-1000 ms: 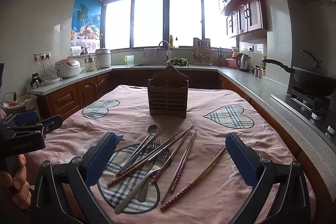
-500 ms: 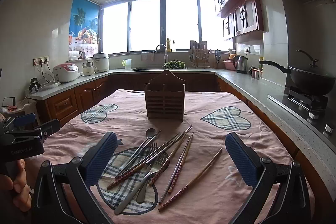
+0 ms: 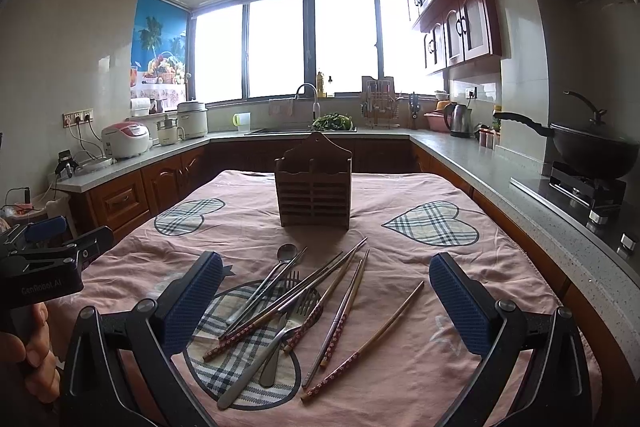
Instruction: Organize utensils
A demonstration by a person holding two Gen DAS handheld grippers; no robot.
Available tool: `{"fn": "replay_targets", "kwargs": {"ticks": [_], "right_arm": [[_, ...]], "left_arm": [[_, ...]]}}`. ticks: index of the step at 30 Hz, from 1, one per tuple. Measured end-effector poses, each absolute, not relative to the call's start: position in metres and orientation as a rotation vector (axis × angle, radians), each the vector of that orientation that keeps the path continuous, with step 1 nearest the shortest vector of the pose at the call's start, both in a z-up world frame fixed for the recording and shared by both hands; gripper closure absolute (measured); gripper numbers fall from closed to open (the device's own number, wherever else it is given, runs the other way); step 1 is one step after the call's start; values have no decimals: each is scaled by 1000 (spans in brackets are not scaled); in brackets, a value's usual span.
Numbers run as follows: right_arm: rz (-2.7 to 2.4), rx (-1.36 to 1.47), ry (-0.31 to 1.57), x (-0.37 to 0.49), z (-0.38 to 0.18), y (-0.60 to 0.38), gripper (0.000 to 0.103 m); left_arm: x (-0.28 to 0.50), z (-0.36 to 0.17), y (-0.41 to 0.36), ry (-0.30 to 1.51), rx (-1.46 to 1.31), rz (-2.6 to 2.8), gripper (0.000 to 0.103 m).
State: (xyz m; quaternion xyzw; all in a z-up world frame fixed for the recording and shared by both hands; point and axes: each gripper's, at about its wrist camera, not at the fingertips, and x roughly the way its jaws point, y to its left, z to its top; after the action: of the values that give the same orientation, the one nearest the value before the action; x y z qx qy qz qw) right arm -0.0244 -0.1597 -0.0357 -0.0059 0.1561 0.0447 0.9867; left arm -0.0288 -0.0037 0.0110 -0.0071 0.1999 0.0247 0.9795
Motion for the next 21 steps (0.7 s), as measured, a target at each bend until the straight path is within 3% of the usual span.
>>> {"fn": "replay_targets", "kwargs": {"ticks": [21], "right_arm": [[98,-8,307,-26,-36,-159,0]], "left_arm": [[-29,11,-5,400,-15,46,0]]}}
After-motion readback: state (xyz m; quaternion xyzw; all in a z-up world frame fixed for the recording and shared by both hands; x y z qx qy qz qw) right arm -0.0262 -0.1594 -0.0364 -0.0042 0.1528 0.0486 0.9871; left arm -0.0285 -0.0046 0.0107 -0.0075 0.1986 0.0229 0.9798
